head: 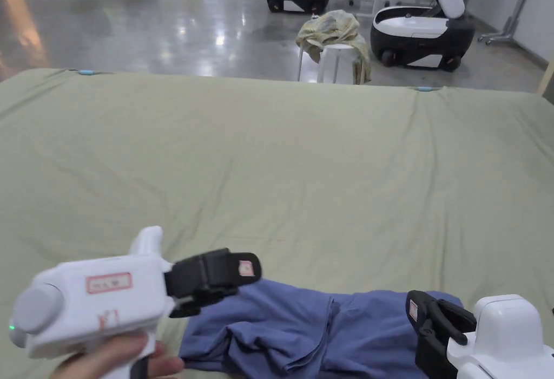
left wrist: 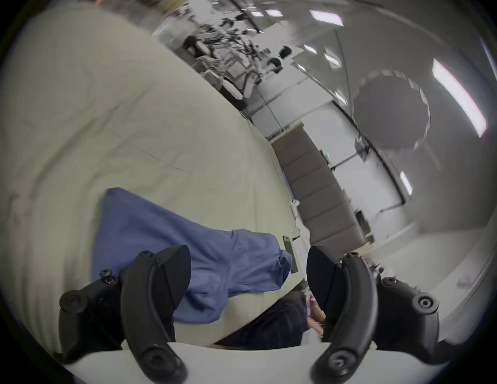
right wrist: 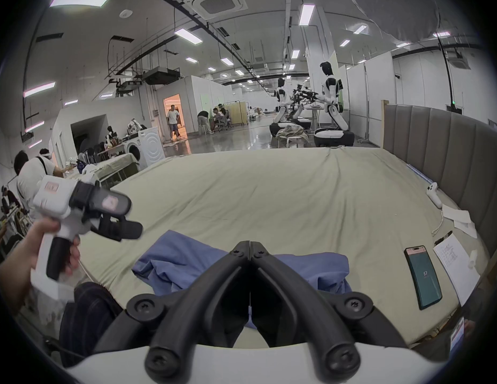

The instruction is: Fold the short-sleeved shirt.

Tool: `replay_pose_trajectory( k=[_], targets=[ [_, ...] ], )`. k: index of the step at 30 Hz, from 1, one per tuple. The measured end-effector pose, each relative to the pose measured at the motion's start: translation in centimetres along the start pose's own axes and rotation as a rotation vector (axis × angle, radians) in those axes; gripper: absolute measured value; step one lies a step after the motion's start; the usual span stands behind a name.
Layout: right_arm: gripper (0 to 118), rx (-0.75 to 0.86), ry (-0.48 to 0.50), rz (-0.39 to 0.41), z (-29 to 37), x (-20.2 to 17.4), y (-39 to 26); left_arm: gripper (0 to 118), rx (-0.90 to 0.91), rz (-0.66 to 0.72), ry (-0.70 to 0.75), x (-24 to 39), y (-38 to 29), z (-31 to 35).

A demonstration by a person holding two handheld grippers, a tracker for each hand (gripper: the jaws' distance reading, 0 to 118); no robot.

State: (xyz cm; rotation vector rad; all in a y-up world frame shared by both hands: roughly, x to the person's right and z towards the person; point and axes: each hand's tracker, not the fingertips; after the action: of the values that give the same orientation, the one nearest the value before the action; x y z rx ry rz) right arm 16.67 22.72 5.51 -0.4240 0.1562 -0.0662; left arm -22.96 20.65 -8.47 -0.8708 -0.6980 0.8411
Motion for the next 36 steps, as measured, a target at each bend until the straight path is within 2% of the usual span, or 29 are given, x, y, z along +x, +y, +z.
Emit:
replay_pose_trajectory(
  k=[3, 6, 8, 13, 16, 19, 20, 21, 23, 24, 25, 26, 28, 31, 32, 34, 36],
  targets=[
    [1, -0.019, 0.009, -0.015, -0.3, -0.4, 0.0, 86, -0.098, 0.126, 0.049, -4.3, 2.3, 1.4],
    [1, -0.031, 0.012, -0.01, -1.0, -1.2, -0.1, 86, -0.169, 0.334, -0.049, -9.7, 3.8, 1.6],
    [1, -0.041, 0.014, -0.01, -1.3, -1.7, 0.0, 86, -0.18, 0.397, -0.099, -11.4, 3.8, 1.2],
    [1, -0.06, -0.002, -0.001, -2.1, -2.4, 0.1, 86, -0.369, 0.273, 0.01, -12.7, 3.3, -3.4],
    [1, -0.069, -0.025, 0.002, -2.7, -2.3, 0.2, 87, -0.397, 0.343, -0.18, -12.4, 3.0, -6.2],
    [1, -0.078, -0.046, -0.014, -3.0, -2.0, 0.4, 87, -0.435, 0.292, -0.18, -12.1, 2.7, -9.0],
    [1, -0.08, -0.046, -0.02, -3.1, -1.9, 0.5, 84, -0.456, 0.267, -0.188, -12.0, 2.7, -9.6],
    [1, -0.081, -0.051, -0.021, -3.1, -1.8, 0.5, 72, -0.457, 0.262, -0.16, -11.6, 2.9, -9.8],
    [1, -0.081, -0.062, -0.01, -3.0, -1.8, 0.5, 11, -0.406, 0.265, 0.007, -11.7, 3.0, -9.6],
    [1, -0.08, -0.064, -0.009, -2.9, -1.7, 0.5, 11, -0.396, 0.21, 0.124, -11.6, 2.6, -9.7],
    [1, -0.079, -0.063, -0.011, -2.8, -1.6, 0.5, 11, -0.387, 0.198, 0.111, -11.7, 2.4, -9.4],
    [1, -0.078, -0.06, -0.015, -2.6, -1.5, 0.6, 11, -0.368, 0.207, 0.029, -11.4, 2.4, -8.9],
    [1, -0.07, -0.062, -0.013, -2.2, -1.4, 0.7, 11, -0.269, 0.175, 0.115, -10.4, 2.5, -7.0],
    [1, -0.059, -0.073, -0.005, -1.3, -1.0, 1.1, 11, -0.144, 0.216, 0.124, -9.3, 3.3, -2.3],
    [1, -0.057, -0.074, -0.002, -1.2, -0.8, 1.1, 11, -0.133, 0.176, 0.171, -8.7, 3.6, -1.2],
    [1, -0.047, -0.082, 0.018, -1.0, -0.5, 1.1, 11, -0.061, 0.054, 0.401, -6.6, 3.8, 0.5],
    [1, -0.034, -0.08, 0.034, -0.9, -0.2, 1.2, 11, -0.023, -0.004, 0.465, -4.2, 3.4, 0.7]
  ],
)
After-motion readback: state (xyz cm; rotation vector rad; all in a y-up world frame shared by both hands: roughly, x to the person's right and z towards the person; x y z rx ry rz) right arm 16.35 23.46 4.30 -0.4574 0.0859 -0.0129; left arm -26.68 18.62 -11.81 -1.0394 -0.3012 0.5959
